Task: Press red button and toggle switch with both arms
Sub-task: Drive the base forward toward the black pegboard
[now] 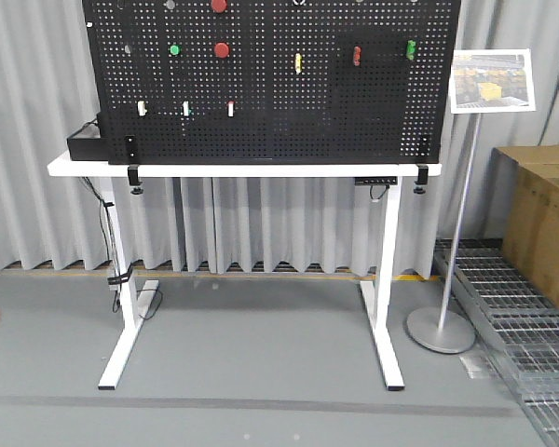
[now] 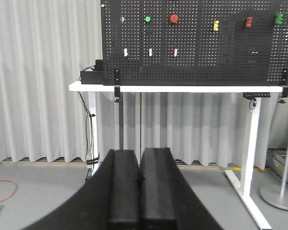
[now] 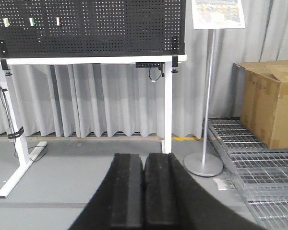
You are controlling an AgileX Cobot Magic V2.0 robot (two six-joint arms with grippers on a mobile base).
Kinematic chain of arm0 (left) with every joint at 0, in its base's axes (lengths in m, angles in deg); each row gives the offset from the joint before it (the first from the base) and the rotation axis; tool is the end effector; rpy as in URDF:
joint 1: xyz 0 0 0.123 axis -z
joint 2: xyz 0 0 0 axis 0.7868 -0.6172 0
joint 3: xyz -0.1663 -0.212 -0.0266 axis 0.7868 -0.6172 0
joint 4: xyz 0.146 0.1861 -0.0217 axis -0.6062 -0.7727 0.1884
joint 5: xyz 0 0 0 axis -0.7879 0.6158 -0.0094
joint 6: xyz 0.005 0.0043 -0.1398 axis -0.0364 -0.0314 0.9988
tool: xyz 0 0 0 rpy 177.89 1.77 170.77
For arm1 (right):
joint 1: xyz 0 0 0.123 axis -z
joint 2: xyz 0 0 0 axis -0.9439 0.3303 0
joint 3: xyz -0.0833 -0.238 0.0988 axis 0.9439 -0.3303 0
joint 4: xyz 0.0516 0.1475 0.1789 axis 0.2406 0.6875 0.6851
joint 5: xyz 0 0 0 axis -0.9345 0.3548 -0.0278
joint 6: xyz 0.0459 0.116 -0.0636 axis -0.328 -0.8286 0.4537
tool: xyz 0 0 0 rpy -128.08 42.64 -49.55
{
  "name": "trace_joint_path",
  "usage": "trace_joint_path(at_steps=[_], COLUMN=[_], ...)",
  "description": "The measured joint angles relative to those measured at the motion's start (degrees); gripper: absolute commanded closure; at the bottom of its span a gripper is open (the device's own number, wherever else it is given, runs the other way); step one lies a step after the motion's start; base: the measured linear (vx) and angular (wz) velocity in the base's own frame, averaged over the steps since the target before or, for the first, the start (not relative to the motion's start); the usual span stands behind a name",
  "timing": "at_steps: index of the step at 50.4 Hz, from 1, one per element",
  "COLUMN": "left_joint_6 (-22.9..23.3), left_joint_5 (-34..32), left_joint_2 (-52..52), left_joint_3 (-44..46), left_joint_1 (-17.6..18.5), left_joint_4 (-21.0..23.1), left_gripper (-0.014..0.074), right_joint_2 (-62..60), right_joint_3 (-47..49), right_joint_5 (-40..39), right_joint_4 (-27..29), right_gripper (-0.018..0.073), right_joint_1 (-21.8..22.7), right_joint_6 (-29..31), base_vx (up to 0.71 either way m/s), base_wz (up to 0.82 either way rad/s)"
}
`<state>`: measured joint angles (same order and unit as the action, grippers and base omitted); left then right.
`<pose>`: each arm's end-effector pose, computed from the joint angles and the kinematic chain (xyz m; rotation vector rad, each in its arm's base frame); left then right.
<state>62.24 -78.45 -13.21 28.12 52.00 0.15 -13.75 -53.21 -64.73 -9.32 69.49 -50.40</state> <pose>0.1049 -0.0001 0.2132 -0.0211 1.4649 -0.0260 0.1059 -0.0004 0.1938 0.0006 1.5993 0.0040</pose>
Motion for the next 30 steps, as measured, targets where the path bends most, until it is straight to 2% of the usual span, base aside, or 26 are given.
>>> trace_joint_path(at_steps=[15,30], left_joint_6=[0.00,0.00], left_joint_5=[0.00,0.00], left_joint_2=[0.00,0.00], left_joint_3=[0.00,0.00], left_joint_1=[0.00,0.00], left_joint_4=[0.00,0.00], left_gripper=[0.0594,0.0594], right_joint_2=[0.00,0.00], right_joint_3=[0.00,0.00], right_joint_5=[0.02,0.02], right_joint_4=[0.00,0.00], right_gripper=[0.0563,0.0563], right_joint_1=[0.00,0.00], right_joint_6=[0.00,0.00], base_vx=[0.35,0.47], base_wz=[0.06,-0.04])
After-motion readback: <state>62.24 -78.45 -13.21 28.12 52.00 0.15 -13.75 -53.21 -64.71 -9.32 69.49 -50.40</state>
